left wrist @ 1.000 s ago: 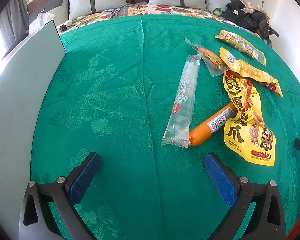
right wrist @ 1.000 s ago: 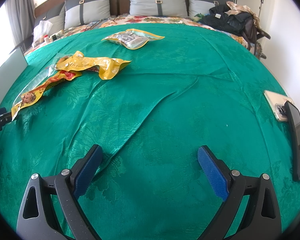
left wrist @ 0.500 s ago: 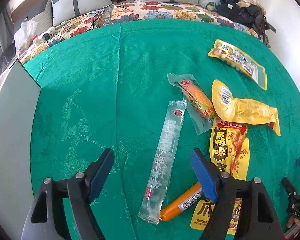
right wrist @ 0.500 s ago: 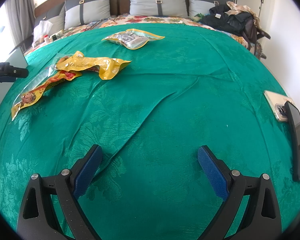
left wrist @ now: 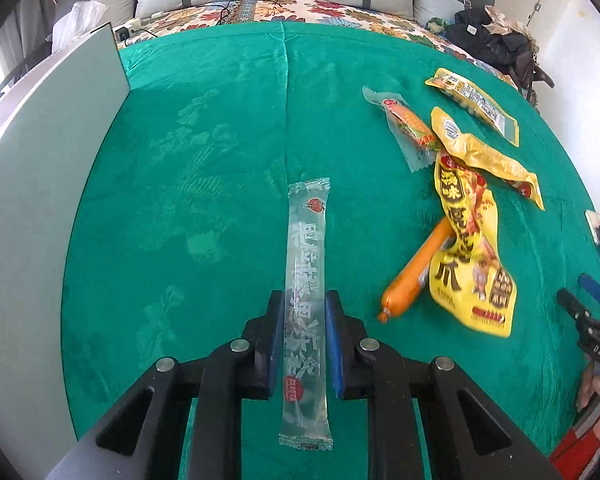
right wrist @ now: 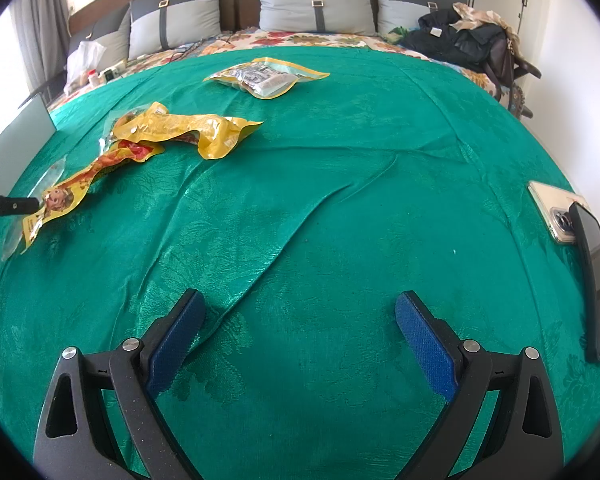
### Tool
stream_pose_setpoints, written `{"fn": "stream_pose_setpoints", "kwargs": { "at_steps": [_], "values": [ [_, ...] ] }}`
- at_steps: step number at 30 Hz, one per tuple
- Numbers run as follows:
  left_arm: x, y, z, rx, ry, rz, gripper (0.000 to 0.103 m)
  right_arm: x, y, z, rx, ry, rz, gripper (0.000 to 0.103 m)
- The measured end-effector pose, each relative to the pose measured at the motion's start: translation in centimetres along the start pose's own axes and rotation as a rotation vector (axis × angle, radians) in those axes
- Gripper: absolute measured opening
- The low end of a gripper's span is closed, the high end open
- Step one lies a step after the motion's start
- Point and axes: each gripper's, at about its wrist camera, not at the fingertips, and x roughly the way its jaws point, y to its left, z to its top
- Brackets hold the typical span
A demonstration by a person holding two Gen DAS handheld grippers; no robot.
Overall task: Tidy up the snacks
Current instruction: 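Grasp the clear stick pouch with the left tool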
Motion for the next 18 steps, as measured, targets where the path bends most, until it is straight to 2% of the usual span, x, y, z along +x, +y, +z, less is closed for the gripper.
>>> {"fn": "stream_pose_setpoints", "kwargs": {
  "at_steps": [4, 5, 7, 8, 9, 13, 14, 18],
  "values": [
    [-1.9, 0.8, -3.9, 0.0, -0.017, 0.021, 0.021, 0.1, 0.0, 0.0, 0.0, 0.0, 0.0, 0.098],
    [-2.2, 1.0, -4.5, -0.01, -0.034, 0.01, 0.025, 0.0, 0.0, 0.0, 0.0, 0.0, 0.0, 0.098],
    [-2.4, 1.6, -5.0, -0.03, -0.067, -0.028, 0.047, 0.0, 0.0, 0.0, 0.0, 0.0, 0.0, 0.098],
    [-2.3, 1.7, -5.1, -0.043, -0.079, -0.028, 0.068, 0.0, 0.0, 0.0, 0.0, 0.0, 0.0, 0.098],
    [-2.2, 2.0, -5.0, -0.052, -0.089, -0.01, 0.08, 0.1, 0.0, 0.0, 0.0, 0.0, 0.0, 0.098],
    [-1.3, 1.9, -4.6, -0.001, -0.134, 0.081, 0.085, 0.0, 0.0, 0.0, 0.0, 0.0, 0.0, 0.098],
    [-1.0, 1.8, -4.6, 0.026, -0.137, 0.107, 0.09, 0.0, 0.0, 0.0, 0.0, 0.0, 0.0, 0.098],
    [-0.6, 2.7, -4.7, 0.007, -0.165, 0.111, 0.102, 0.1, 0.0, 0.1, 0.0, 0.0, 0.0, 0.098]
  ]
}}
